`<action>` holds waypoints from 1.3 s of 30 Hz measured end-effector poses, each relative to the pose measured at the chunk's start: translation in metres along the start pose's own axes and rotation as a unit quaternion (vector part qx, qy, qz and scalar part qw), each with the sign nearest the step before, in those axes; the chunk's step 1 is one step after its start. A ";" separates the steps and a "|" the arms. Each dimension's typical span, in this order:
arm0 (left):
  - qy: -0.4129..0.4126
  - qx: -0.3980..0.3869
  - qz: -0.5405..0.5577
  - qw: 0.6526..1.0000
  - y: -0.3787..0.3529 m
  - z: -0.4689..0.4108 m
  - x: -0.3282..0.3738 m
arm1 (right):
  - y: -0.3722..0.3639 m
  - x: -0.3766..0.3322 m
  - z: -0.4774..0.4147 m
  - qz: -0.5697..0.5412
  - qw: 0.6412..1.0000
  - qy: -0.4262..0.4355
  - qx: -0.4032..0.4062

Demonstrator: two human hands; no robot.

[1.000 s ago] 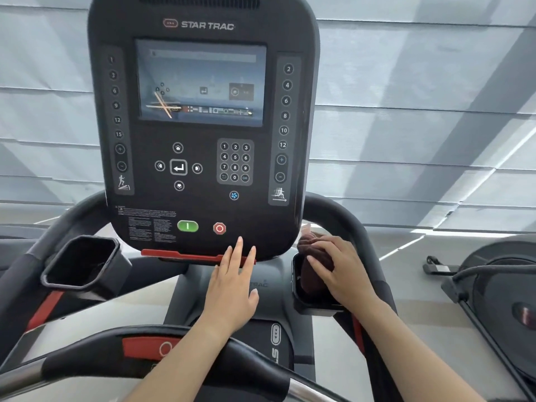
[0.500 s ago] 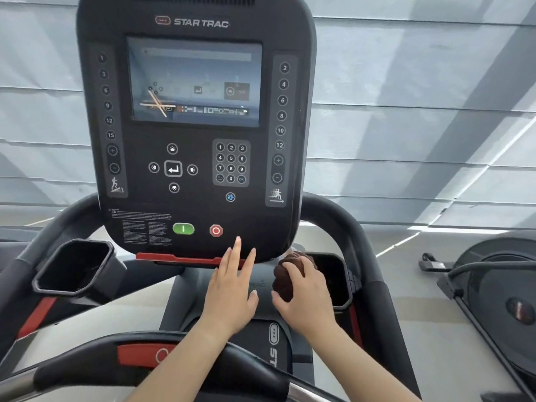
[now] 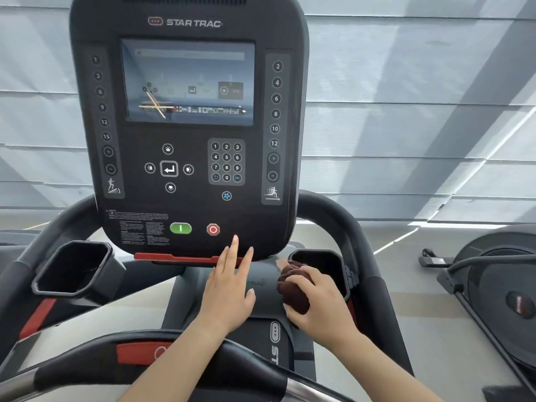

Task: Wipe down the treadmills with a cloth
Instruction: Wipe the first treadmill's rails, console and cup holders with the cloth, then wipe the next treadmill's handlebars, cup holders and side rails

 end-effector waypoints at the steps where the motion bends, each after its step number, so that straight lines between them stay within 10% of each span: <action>1: 0.000 -0.001 0.000 1.000 0.000 0.000 0.000 | 0.006 0.005 0.006 0.011 1.000 0.021 0.009; 15: -0.003 -0.016 -0.018 1.000 -0.005 0.001 0.001 | 0.014 0.022 0.024 -0.017 0.994 0.080 0.078; 27: -0.105 -0.036 0.066 0.992 0.017 0.030 0.012 | 0.039 -0.007 0.103 -0.194 0.975 -0.058 0.097; 39: -0.220 -0.008 -0.004 0.975 0.038 0.088 0.012 | 0.002 -0.048 0.153 -0.041 0.972 -0.117 0.200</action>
Point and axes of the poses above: each hand's wrist, its own z-axis away from the middle knuckle, its own y-axis out of the back of the hand, x = y × z, the point moved 5 cm from there along -z, towards the middle knuckle, and after that the axes turned 13 degrees about -y, right-handed, at the moved point
